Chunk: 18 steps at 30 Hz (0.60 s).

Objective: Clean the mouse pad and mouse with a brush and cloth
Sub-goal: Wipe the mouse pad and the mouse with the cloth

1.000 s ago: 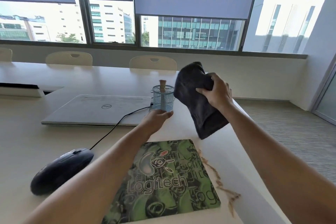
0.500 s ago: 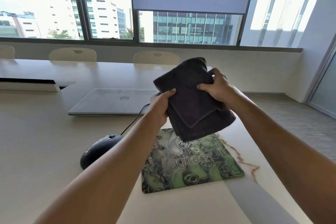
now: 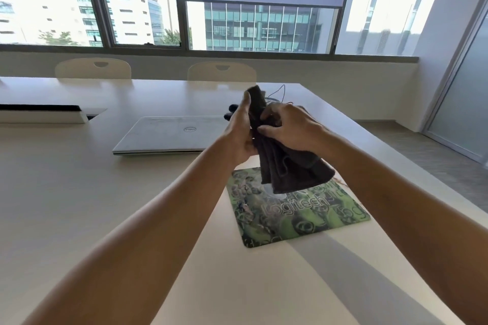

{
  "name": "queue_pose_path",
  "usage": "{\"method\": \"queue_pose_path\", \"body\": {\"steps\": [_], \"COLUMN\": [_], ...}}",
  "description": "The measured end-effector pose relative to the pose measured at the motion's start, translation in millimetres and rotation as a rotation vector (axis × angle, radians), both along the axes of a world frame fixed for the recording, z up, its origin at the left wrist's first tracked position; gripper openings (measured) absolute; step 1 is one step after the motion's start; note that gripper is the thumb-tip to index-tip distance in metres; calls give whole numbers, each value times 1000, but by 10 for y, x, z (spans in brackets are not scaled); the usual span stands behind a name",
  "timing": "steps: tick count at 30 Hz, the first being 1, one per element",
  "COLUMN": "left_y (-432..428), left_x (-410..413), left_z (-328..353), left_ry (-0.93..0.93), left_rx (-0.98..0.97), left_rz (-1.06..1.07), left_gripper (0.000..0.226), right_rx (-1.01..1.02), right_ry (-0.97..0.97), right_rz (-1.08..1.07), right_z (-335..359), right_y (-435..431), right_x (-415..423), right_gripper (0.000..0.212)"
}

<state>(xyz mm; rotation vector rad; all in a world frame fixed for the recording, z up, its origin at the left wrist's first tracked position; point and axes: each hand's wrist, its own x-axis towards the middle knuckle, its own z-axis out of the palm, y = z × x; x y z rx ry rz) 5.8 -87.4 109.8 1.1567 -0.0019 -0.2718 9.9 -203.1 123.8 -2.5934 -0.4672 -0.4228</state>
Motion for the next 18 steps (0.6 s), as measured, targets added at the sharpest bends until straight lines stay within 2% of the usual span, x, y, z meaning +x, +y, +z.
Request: {"method": "queue_pose_path", "body": {"steps": [2, 4, 6, 10, 12, 16, 18], "left_y": [71, 118, 130, 172, 257, 419, 470], "left_x": [-37, -59, -89, -134, -132, -117, -112], "left_z": [-16, -31, -20, -17, -32, -105, -148], "left_ry": [-15, -15, -14, -40, -70, -119, -126], "left_rx": [-31, -62, -112, -150, -76, 181, 212], "left_rz": [-47, -75, -112, -151, -122, 42, 95], "left_gripper": [71, 83, 90, 89, 78, 34, 26], "right_rx": [101, 193, 179, 207, 290, 664, 675], "right_ry": [3, 26, 38, -27, -12, 205, 315], "right_rz": [-10, -42, -59, -142, -173, -156, -173], "right_z": [-41, -84, -134, -159, -118, 17, 56], "right_y": [-21, -42, -16, 27, 4, 1, 11], "right_x": [-33, -57, -79, -107, -109, -147, -151], "right_gripper": [39, 59, 69, 45, 38, 25, 16]}}
